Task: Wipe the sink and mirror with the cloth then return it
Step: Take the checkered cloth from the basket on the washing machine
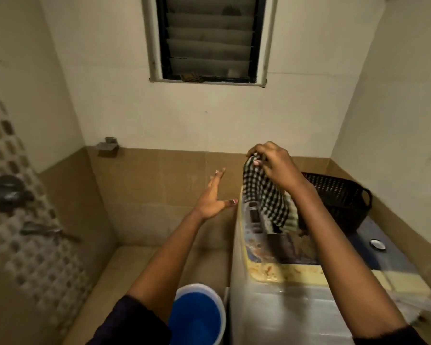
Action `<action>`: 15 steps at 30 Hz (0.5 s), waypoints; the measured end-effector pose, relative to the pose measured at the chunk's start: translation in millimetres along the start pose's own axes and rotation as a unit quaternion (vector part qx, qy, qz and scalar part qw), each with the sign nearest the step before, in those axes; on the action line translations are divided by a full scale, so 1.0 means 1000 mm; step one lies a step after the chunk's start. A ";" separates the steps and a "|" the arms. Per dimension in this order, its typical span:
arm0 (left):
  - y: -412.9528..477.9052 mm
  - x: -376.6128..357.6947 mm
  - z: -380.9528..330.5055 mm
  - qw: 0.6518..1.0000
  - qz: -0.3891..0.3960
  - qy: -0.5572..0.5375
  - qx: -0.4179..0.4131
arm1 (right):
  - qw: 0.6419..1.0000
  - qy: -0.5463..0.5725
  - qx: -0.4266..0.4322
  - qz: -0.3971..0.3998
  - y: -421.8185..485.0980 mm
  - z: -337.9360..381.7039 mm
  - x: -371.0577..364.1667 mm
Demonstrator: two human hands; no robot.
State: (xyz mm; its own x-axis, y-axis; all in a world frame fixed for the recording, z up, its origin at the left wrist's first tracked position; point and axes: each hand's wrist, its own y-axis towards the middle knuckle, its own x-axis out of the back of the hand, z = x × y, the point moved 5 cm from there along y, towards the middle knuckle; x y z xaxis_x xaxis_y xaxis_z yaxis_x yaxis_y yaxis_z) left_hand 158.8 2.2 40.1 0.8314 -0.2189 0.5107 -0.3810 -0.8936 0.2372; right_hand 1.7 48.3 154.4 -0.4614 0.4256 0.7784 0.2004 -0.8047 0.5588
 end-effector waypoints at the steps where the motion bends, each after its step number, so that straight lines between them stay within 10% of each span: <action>1: -0.022 0.019 0.005 0.998 -0.015 -0.049 0.022 | 0.999 0.035 0.000 0.007 -0.003 0.027 -0.009; 15: -0.469 0.273 0.143 0.927 -0.264 -0.013 0.266 | 0.892 0.283 0.184 0.300 -0.102 0.416 -0.224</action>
State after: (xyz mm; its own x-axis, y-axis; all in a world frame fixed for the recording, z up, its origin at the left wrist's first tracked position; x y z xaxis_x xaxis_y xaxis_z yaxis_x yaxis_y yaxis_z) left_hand 622.5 305.3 -49.9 0.8573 0.3012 0.4175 0.3301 -0.9440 0.0032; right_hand 443.9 207.0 41.4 -0.5171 -0.3965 0.7585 0.7805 -0.5823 0.2276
